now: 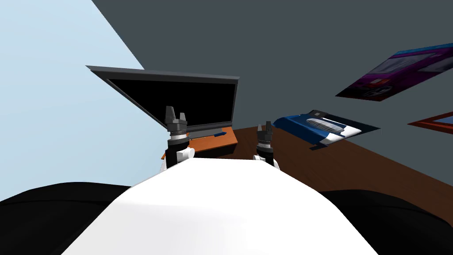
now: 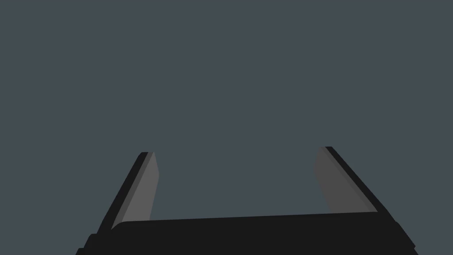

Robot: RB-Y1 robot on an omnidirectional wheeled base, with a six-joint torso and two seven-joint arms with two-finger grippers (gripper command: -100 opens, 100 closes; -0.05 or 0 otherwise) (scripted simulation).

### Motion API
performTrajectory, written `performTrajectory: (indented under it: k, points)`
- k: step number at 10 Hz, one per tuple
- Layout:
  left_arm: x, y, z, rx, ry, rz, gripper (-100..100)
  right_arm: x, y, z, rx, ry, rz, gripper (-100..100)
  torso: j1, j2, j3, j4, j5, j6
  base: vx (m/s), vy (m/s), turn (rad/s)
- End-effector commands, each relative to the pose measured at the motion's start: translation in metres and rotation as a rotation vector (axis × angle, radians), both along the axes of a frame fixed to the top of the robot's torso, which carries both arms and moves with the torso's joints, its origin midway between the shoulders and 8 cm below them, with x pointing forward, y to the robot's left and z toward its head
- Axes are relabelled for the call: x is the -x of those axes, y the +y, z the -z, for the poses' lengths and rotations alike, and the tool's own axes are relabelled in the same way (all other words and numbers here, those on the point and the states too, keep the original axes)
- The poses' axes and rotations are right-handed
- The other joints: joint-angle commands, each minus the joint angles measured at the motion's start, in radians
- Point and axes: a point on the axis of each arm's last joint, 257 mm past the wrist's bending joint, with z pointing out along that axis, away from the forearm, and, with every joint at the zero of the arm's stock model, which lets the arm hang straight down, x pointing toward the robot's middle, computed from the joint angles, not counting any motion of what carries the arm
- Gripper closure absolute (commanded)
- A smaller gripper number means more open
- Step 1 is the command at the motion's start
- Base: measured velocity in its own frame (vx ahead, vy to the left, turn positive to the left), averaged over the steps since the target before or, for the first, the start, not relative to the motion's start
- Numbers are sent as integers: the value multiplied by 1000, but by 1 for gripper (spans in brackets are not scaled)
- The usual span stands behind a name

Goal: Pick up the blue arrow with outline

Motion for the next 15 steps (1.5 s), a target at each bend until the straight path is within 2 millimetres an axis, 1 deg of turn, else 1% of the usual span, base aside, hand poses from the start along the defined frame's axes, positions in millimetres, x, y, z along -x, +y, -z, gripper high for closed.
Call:
performTrajectory:
  k: [1,2,3,5,7,8,10,11,12,13,14,15]
  points:
    - [-17,9,24,-23,87,-24,-100,0,0,0,0,0,0,0,0,0,0,0,0,0,-30,34,-169]
    - [-24,13,36,-32,126,-36,-100,0,0,0,0,0,0,0,2,1,1,0,0,1,-44,56,-222]
    - [-24,13,36,-32,126,-36,-100,0,0,0,0,0,0,0,4,2,1,0,1,0,-27,45,-49]
    - [-39,27,64,-53,220,-69,-100,0,0,0,0,0,0,0,3,1,1,0,1,0,-17,29,-142]
    - [-53,45,95,-75,321,-109,-100,0,0,0,0,0,0,0,4,1,1,0,1,0,-25,47,-185]
    - [-54,46,97,-74,328,-110,-100,0,0,0,0,0,0,0,4,2,1,0,1,0,-18,35,-84]
    - [-67,70,133,-94,444,-160,-100,0,0,0,0,0,0,0,2,0,0,0,1,0,-6,25,-182]
    - [-67,70,135,-93,449,-160,-100,0,0,0,0,0,0,0,3,0,0,0,1,0,-6,25,-124]
    - [-72,85,154,-101,511,-189,-100,0,0,0,0,0,0,0,2,0,0,0,1,0,-7,18,-193]
    - [-72,85,155,-101,514,-189,-100,0,0,0,0,0,0,0,2,0,0,0,0,0,-6,16,-96]
    - [-76,102,176,-107,580,-220,-100,0,0,0,0,0,0,0,2,0,0,0,0,0,-6,14,-171]
    - [-78,117,189,-116,629,-251,-100,0,0,0,0,0,0,0,2,0,0,0,0,0,-12,16,-325]
